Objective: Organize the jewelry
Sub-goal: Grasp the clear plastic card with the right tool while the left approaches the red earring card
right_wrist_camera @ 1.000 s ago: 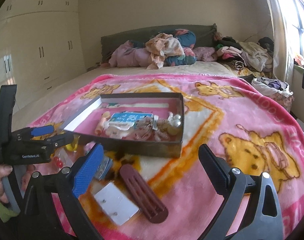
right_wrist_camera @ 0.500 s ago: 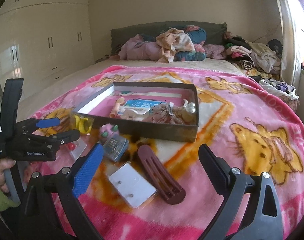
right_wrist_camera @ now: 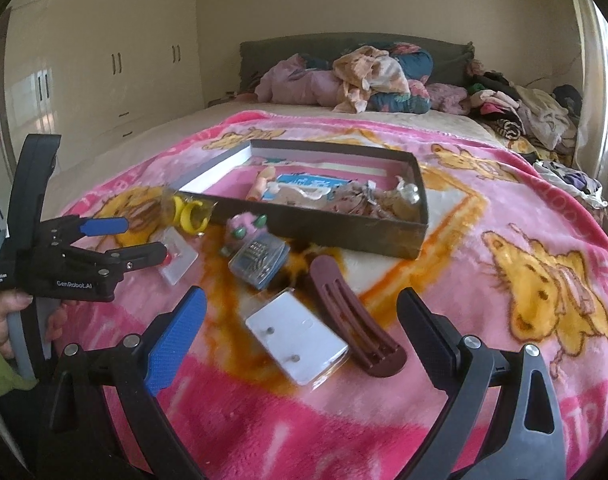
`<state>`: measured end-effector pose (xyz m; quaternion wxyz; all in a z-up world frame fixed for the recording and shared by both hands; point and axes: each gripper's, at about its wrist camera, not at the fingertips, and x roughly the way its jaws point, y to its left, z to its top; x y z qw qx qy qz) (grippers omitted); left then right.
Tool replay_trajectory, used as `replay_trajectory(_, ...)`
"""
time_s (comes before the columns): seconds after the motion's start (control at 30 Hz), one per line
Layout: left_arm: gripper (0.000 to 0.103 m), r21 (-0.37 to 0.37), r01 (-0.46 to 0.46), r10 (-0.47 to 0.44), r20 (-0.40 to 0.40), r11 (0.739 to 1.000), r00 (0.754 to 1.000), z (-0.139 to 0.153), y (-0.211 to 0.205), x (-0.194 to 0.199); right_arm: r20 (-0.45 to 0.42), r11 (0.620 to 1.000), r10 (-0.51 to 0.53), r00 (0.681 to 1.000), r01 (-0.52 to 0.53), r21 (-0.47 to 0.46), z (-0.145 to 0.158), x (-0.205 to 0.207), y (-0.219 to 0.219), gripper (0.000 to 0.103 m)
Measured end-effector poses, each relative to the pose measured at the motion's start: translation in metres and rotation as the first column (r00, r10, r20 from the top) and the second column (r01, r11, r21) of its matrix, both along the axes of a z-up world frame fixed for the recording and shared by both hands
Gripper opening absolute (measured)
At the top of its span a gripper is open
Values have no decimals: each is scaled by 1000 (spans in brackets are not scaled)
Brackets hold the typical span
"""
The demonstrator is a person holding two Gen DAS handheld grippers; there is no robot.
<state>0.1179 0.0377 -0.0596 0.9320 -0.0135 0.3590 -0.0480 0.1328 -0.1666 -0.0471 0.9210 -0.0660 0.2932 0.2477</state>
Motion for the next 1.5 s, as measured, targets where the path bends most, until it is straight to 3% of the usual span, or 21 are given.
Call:
replay_trajectory(0.17,91,-3,25,-25,-7,1000,1000,-4,-3,-2,-21,999,33,999,-34,-28,-9,1,9,92)
replay_trajectory(0.4,91,-23,63,-64,-29,998,998,-15,-8,2,-91,998,44,995,-49,-48,-26,14,13,82)
replay_trajectory(0.47,86,-26,67,-68,-34,997,997,-18,-9,5,-108,997,43,993,-50,-66,-32,18,16,78)
replay_trajectory(0.6,84,-28,66,-68,-41,997,997,-22,-11,10,-105,992,44,994,-56,-114,-38,21,23,72)
replay_trajectory(0.77,83,-23,63,-64,-41,998,997,-24,-13,15,-122,986,80,989,-97,-138,-45,23,33,51)
replay_trajectory(0.83,83,-22,62,-63,-42,998,997,-25,-14,16,-123,985,80,989,-97,-144,-48,24,36,50)
replay_trajectory(1.3,80,-23,63,-64,-48,998,997,-26,-15,21,-155,992,114,981,-122,-43,-43,23,30,25)
replay_trajectory(1.5,79,-30,65,-67,-52,997,996,-26,-14,20,-147,990,139,979,-142,-10,-38,17,28,20)
